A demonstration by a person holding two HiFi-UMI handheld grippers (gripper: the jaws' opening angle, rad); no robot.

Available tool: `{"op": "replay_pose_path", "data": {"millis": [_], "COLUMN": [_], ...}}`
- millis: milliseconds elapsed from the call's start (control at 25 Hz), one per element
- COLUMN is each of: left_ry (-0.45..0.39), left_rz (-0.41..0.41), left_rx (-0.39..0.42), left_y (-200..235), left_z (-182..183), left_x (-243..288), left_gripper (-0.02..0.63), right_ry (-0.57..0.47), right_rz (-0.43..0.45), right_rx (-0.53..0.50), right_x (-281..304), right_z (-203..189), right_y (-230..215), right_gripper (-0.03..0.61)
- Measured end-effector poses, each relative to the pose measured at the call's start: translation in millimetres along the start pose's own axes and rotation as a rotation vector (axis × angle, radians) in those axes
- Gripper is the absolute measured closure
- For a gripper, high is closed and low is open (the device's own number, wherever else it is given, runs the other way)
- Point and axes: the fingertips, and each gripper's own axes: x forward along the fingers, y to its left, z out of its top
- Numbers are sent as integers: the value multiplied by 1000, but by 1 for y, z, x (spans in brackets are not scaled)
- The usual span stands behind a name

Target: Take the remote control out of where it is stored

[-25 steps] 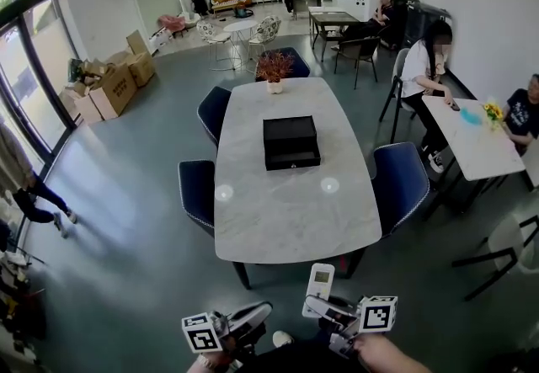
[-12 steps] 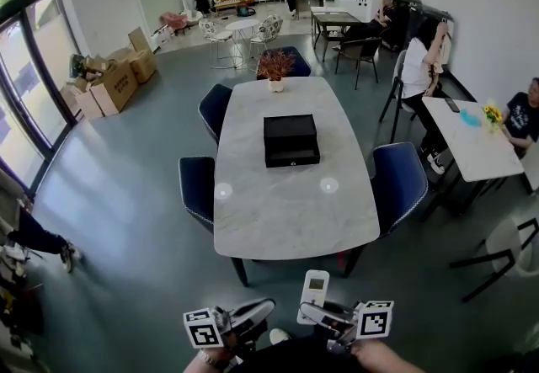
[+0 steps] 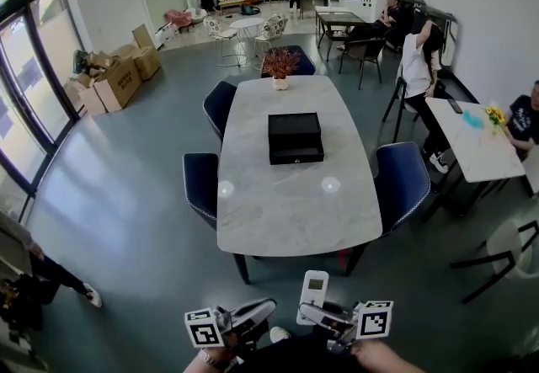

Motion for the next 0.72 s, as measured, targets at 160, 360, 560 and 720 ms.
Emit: {"op": "replay_pose_path", "data": {"millis": [160, 360, 560, 720], "left_ry": [-5, -13, -31, -36], "left_rz": [-1, 0, -5, -2], "left_rx": [-13, -21, -17, -23], "left_y": [2, 2, 1, 1], "left_z": [-2, -3, 0, -1], "left_x": [-4, -8, -11, -13], "left_gripper": [607, 607, 607, 607], "right_ry": [14, 21, 26, 31], "right_rz": [5, 2, 5, 14], "right_rx": [2, 7, 13, 16], "right_x": [3, 5, 6, 7], "right_z": [-4, -7, -11, -11], "right_y": [2, 0, 0, 3], "right_gripper": [462, 462, 462, 462]}}
